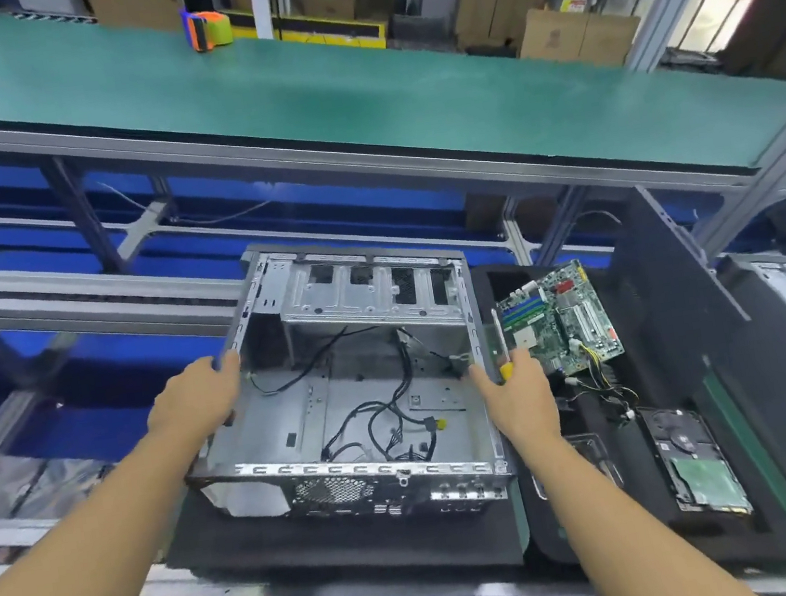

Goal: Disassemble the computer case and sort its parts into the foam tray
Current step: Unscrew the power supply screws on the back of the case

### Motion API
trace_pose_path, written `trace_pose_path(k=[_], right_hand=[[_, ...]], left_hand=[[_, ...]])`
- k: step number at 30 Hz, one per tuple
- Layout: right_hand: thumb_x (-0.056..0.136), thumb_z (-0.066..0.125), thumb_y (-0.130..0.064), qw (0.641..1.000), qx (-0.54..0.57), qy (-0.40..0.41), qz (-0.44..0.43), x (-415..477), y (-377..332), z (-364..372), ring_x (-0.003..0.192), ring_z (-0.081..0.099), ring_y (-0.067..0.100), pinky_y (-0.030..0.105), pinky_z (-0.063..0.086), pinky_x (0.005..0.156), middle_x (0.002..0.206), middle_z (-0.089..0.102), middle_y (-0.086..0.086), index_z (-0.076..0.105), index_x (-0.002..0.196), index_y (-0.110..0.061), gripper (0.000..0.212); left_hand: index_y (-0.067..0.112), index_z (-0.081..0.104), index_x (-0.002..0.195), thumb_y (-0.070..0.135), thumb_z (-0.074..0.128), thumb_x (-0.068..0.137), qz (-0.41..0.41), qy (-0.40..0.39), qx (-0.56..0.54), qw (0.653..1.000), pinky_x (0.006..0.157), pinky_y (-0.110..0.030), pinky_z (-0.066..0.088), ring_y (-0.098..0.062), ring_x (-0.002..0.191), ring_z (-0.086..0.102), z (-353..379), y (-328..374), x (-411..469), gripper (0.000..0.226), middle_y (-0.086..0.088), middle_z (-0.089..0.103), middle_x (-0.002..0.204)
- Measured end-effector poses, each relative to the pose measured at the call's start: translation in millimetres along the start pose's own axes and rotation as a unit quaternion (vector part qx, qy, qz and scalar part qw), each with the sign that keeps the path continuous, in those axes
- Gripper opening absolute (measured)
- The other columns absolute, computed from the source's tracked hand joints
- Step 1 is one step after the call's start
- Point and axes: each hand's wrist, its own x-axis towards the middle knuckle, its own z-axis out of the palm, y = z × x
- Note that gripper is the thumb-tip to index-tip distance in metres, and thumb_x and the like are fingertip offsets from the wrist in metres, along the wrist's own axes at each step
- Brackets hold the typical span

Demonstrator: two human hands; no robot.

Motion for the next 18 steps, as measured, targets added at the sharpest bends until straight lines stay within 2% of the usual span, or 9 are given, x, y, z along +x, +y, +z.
trace_pose_path(k=[3, 5, 6, 8, 10, 11, 14, 16, 18], right_hand=[[0.097, 0.054, -0.045, 0.984, -0.112, 0.087, -0.106, -27.9, -15.3, -2.6, 0.060, 0.051, 0.024, 0.025, 0.025, 0.044, 0.097, 0.048, 0.000, 0.046, 0.099, -0.016, 0.030], [0.098, 0.052, -0.040, 0.973, -0.122, 0.087, -0.174, -43.3, -36.0, -4.1, 0.059, 0.054, 0.027, 0.028, 0.035, 0.045, 0.089, 0.052, -0.003, 0.046, 0.097, -0.018, 0.023], [0.099, 0.050, -0.040, 0.970, -0.121, 0.060, -0.203, -51.0, -47.6, -2.3, 0.061, 0.056, 0.027, 0.031, 0.040, 0.048, 0.084, 0.055, -0.005, 0.046, 0.097, -0.019, 0.021], [0.101, 0.047, -0.039, 0.967, -0.076, -0.049, -0.239, -67.1, -69.2, 6.4, 0.063, 0.058, 0.022, 0.032, 0.040, 0.050, 0.076, 0.058, -0.007, 0.046, 0.097, -0.022, 0.017], [0.101, 0.046, -0.040, 0.951, -0.016, -0.192, -0.241, -87.5, -85.8, 18.1, 0.068, 0.057, 0.019, 0.032, 0.041, 0.055, 0.078, 0.060, -0.006, 0.048, 0.099, -0.025, 0.015], [0.100, 0.044, -0.042, 0.936, -0.032, -0.232, -0.264, -98.1, -91.0, 23.1, 0.072, 0.057, 0.022, 0.034, 0.041, 0.060, 0.082, 0.062, -0.003, 0.049, 0.101, -0.025, 0.017], [0.102, 0.040, -0.044, 0.906, -0.091, -0.245, -0.332, -119.4, -95.0, 34.4, 0.083, 0.057, 0.030, 0.038, 0.043, 0.068, 0.095, 0.066, 0.004, 0.051, 0.109, -0.023, 0.024], [0.104, 0.039, -0.044, 0.901, -0.037, -0.281, -0.329, -128.7, -93.2, 39.2, 0.087, 0.058, 0.030, 0.038, 0.043, 0.069, 0.097, 0.065, 0.006, 0.050, 0.112, -0.021, 0.026], [0.103, 0.042, -0.042, 0.885, 0.012, -0.335, -0.322, -139.4, -90.1, 46.7, 0.083, 0.057, 0.026, 0.036, 0.040, 0.067, 0.093, 0.063, 0.002, 0.048, 0.106, -0.024, 0.020]], left_hand=[[0.013, 0.058, 0.099, 0.050, 0.030, 0.095, -0.035, 0.008, -0.146, 0.989, 0.082, -0.043, 0.042, -0.034, 0.095, 0.054, -2.4, -22.4, 3.1, 0.046, -0.010, 0.062, 0.105], [0.012, 0.060, 0.097, 0.040, 0.035, 0.096, -0.060, 0.002, -0.264, 0.963, 0.092, -0.048, 0.048, -0.035, 0.098, 0.060, -1.7, -42.7, -0.1, 0.037, -0.010, 0.069, 0.106], [0.011, 0.061, 0.100, 0.036, 0.038, 0.096, -0.073, 0.005, -0.286, 0.955, 0.096, -0.050, 0.048, -0.036, 0.101, 0.062, 0.0, -54.5, -5.8, 0.033, -0.012, 0.070, 0.108], [0.010, 0.064, 0.100, 0.026, 0.045, 0.095, -0.094, 0.020, -0.246, 0.965, 0.097, -0.047, 0.048, -0.037, 0.103, 0.062, 7.7, -81.1, -23.8, 0.026, -0.016, 0.069, 0.108], [0.010, 0.066, 0.093, 0.019, 0.050, 0.093, -0.108, 0.027, -0.164, 0.980, 0.087, -0.040, 0.048, -0.037, 0.099, 0.061, 20.2, -107.1, -51.7, 0.019, -0.019, 0.069, 0.105], [0.012, 0.065, 0.092, 0.019, 0.050, 0.094, -0.112, 0.016, -0.140, 0.984, 0.083, -0.039, 0.047, -0.036, 0.098, 0.061, 27.4, -117.8, -67.7, 0.017, -0.018, 0.070, 0.104], [0.015, 0.062, 0.103, 0.021, 0.049, 0.097, -0.121, -0.024, -0.131, 0.984, 0.084, -0.036, 0.047, -0.032, 0.101, 0.060, 49.7, -140.8, -113.8, 0.016, -0.010, 0.068, 0.109], [0.010, 0.060, 0.110, 0.023, 0.048, 0.100, -0.118, -0.034, -0.154, 0.980, 0.085, -0.035, 0.047, -0.029, 0.099, 0.060, 61.4, -148.8, -136.7, 0.021, -0.007, 0.067, 0.115], [0.012, 0.062, 0.109, 0.026, 0.050, 0.101, -0.121, -0.031, -0.171, 0.977, 0.083, -0.033, 0.046, -0.024, 0.097, 0.059, 67.2, -151.2, -157.0, 0.021, -0.005, 0.067, 0.116]])
